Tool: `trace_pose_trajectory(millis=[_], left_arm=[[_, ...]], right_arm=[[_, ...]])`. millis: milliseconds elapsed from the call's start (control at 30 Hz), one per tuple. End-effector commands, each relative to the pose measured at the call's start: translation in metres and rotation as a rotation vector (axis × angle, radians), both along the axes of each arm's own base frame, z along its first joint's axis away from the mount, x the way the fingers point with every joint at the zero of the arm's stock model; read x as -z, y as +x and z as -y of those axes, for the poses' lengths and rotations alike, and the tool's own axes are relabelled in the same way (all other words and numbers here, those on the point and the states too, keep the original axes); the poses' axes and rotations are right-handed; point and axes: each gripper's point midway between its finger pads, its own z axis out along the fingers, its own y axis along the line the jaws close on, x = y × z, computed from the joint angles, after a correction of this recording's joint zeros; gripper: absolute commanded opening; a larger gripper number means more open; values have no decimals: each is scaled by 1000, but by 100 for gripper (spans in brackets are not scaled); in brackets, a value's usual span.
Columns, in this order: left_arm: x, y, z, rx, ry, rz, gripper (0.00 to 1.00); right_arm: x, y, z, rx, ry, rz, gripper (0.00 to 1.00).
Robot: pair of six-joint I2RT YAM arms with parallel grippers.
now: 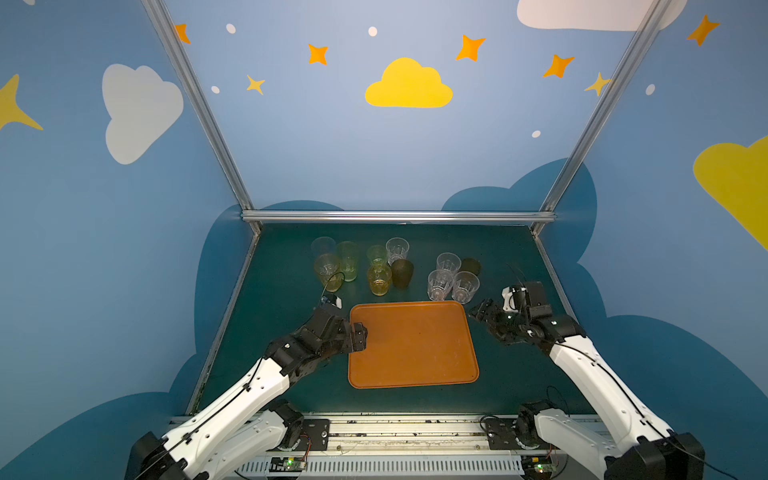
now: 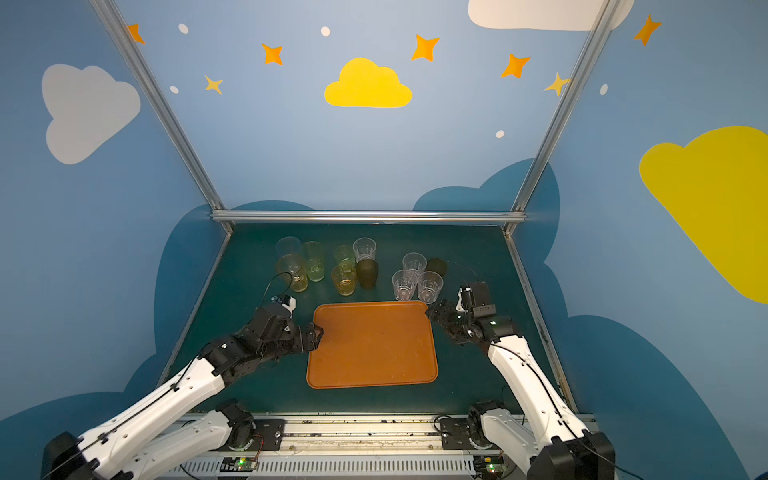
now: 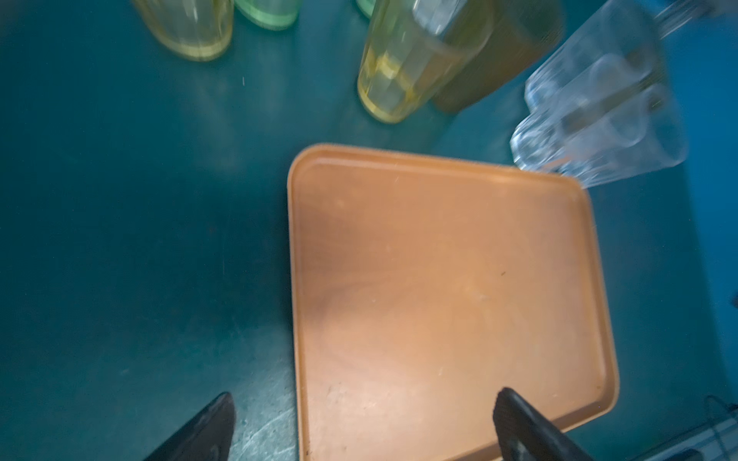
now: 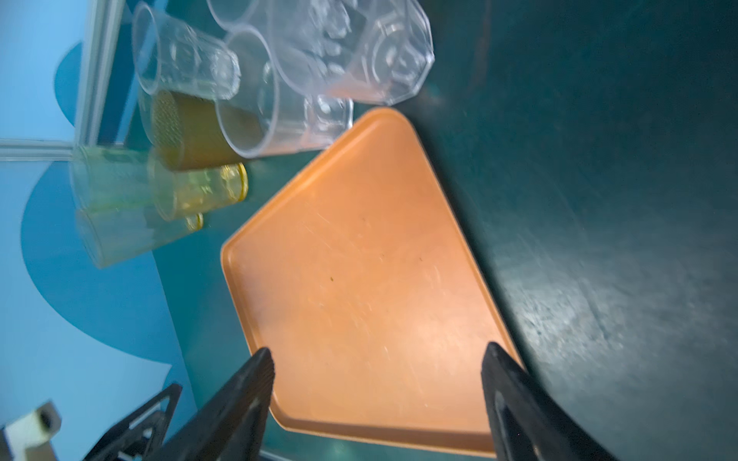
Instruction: Place the glasses into the tray
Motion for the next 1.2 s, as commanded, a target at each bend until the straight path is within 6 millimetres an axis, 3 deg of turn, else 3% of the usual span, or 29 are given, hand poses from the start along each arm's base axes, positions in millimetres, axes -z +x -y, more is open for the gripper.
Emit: trace_pose_trajectory(millis=[0, 167, 267, 600, 1167], left_arm=[[-26, 9, -7, -39, -10, 85, 100], [-44, 13, -12, -38, 7, 138, 100], [-52, 14, -15, -44, 14, 158, 100], [-75, 15, -14, -28, -30, 216, 100], [-66, 22, -8, -24, -35, 173, 100]], right_arm=[[-16, 25, 3, 32, -29, 35, 78], [-19, 54, 3, 45, -68, 29, 68], [-15, 69, 3, 44, -89, 8, 51], [13, 95, 14, 67, -205, -77, 37], [41, 120, 17, 89, -227, -144, 25]])
